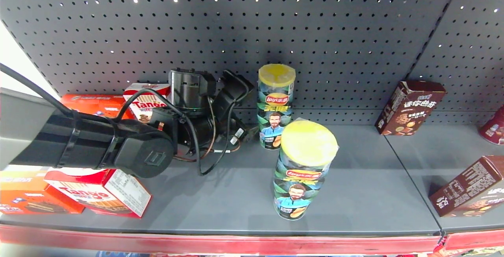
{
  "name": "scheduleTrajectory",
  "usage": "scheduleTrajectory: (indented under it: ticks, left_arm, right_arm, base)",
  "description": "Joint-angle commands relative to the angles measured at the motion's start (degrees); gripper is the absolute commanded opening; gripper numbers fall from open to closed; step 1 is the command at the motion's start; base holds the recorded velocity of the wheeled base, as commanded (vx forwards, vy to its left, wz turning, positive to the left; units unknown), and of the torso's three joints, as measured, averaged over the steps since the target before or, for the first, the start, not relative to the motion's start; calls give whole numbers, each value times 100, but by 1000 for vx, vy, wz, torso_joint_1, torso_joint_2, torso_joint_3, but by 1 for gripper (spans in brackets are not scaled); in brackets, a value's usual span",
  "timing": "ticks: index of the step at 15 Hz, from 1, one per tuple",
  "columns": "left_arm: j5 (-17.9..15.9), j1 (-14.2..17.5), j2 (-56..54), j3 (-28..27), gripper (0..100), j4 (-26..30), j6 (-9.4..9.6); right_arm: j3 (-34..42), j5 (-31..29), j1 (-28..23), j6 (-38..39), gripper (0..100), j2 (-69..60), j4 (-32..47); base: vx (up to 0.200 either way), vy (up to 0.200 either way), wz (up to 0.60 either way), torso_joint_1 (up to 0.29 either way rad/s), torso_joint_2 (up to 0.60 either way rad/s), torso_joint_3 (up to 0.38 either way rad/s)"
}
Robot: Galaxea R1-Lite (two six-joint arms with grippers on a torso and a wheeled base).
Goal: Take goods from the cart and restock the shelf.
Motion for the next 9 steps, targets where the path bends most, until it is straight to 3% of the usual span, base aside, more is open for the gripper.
scheduleTrajectory:
  ticks: [1, 3, 6, 8, 9]
  left_arm:
    - [45, -10, -370, 58, 100, -8, -164]
    - [212, 51, -634, 154, 100, -16, -217]
    - [450, 104, -933, 866, 100, -676, -648]
    - [423, 69, -933, 1315, 100, -1431, -639]
    - [423, 69, -933, 1315, 100, -1431, -639]
  right_arm:
    - [0, -1, 6, -8, 100, 7, 0]
    - [0, -1, 6, -8, 100, 7, 0]
    - [0, -1, 6, 1, 100, 7, 0]
    - [0, 52, 6, -8, 100, 7, 0]
    - [0, 52, 6, -8, 100, 7, 0]
  base:
    - [0, 0, 0, 0, 0, 0]
    - [0, 0, 0, 0, 0, 0]
    - [0, 0, 0, 0, 0, 0]
    - [0, 0, 0, 0, 0, 0]
    - [0, 0, 0, 0, 0, 0]
